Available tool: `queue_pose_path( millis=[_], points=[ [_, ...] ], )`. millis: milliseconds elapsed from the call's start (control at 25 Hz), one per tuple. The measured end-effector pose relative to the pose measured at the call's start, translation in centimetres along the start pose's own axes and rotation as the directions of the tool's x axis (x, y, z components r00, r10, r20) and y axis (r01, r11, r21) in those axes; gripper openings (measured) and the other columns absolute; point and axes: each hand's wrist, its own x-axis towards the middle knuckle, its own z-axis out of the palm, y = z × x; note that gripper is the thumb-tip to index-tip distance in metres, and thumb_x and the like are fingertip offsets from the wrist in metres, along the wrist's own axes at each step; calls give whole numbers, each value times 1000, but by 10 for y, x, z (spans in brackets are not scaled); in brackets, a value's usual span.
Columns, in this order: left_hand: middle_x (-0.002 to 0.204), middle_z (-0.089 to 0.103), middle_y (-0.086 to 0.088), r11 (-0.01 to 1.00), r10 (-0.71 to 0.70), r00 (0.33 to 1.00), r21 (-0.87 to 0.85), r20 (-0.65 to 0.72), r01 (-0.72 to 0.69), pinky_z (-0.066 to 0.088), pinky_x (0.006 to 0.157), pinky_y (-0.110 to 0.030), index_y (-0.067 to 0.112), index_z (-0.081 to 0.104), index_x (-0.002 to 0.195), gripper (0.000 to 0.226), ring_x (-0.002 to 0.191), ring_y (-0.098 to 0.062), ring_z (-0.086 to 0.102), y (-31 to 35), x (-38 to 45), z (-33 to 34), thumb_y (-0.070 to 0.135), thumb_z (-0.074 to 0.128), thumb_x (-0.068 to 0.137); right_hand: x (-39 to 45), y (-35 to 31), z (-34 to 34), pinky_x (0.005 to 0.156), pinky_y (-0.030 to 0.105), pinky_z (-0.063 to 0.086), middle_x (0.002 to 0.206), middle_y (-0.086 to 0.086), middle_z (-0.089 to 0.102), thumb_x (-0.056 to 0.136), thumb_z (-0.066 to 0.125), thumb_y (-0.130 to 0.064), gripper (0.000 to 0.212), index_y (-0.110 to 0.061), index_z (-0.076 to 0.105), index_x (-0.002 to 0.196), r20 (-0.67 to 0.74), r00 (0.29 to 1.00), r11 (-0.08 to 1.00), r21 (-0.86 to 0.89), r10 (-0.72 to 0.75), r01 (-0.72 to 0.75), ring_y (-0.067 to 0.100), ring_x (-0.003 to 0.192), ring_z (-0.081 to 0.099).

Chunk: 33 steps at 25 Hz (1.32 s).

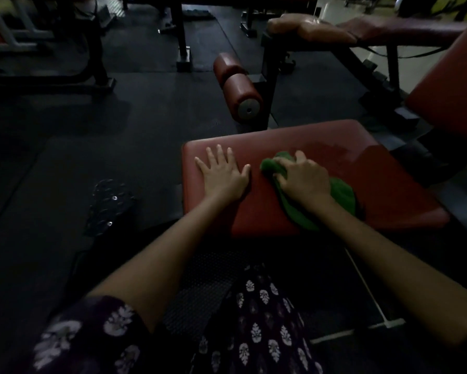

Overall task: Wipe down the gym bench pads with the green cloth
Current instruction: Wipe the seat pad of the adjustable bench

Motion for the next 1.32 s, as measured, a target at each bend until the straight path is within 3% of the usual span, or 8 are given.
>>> queue_pose_path(
  millis=[120, 240, 360, 560, 760, 960, 1160, 1320],
  points=[
    [158, 3, -13, 1000, 11, 995, -17, -95, -13, -5, 112, -58, 10, 12, 150, 70, 145, -32, -5, -5, 1, 6, 54, 23, 97, 52, -10, 4, 81, 40, 44, 126, 17, 45, 93, 44, -43, 44, -22, 52, 131, 20, 992, 991, 33, 126, -127, 37, 106, 53],
    [158, 7, -12, 999, -9, 993, -36, -115, 5, -3, 113, -57, 11, 17, 150, 71, 146, -30, -2, -4, 2, 4, 56, 28, 95, 34, -9, 7, 80, 37, 45, 125, 15, 44, 88, 48, -57, 57, -29, 44, 138, 24, 1000, 1000, 6, -20, 20, 34, 106, 52],
    [158, 9, -12, 999, -14, 990, -47, -138, 7, -3, 113, -56, 12, 18, 149, 72, 146, -30, -1, -1, 3, 7, 56, 30, 94, 35, 6, 12, 77, 37, 44, 124, 14, 45, 92, 49, -47, 49, -33, 43, 138, 1, 991, 991, -6, -133, 133, 34, 105, 53],
    [158, 9, -12, 999, -25, 990, -26, -139, 22, -3, 112, -57, 13, 17, 150, 72, 146, -30, -1, 0, 5, 8, 57, 28, 93, 111, 1, 16, 87, 42, 43, 132, 19, 43, 94, 47, -42, 45, -26, 48, 135, 59, 997, 998, 17, 51, -52, 38, 112, 51],
    [158, 5, -12, 999, -12, 992, -31, -129, 8, -5, 112, -57, 18, 13, 151, 71, 146, -29, -5, -2, 5, 9, 58, 26, 93, 76, 15, 14, 79, 38, 44, 128, 14, 44, 93, 48, -42, 47, -36, 42, 138, 85, 963, 966, -12, -257, 259, 35, 106, 55],
    [159, 4, -11, 999, -15, 990, -30, -141, 11, -6, 113, -56, 19, 12, 151, 72, 146, -29, -6, -1, 5, 10, 58, 26, 92, 129, 37, 18, 86, 44, 44, 123, 19, 45, 93, 47, -36, 43, -29, 48, 135, 78, 994, 997, 9, 80, -81, 41, 107, 53],
    [159, 5, -10, 999, -23, 989, -49, -148, 16, -6, 113, -56, 19, 13, 151, 72, 146, -28, -5, -2, 5, 10, 58, 27, 92, 96, 21, 21, 73, 36, 40, 121, 17, 47, 92, 49, -39, 46, -31, 44, 138, 29, 984, 983, -57, -175, 176, 37, 101, 56],
    [158, 5, -11, 999, -18, 990, -52, -142, 11, -6, 113, -56, 19, 13, 151, 72, 146, -28, -5, -2, 5, 8, 59, 27, 92, 122, 48, 22, 84, 44, 44, 119, 21, 48, 93, 47, -37, 42, -27, 50, 133, 27, 998, 999, -1, 54, -54, 43, 102, 55]
  ],
)
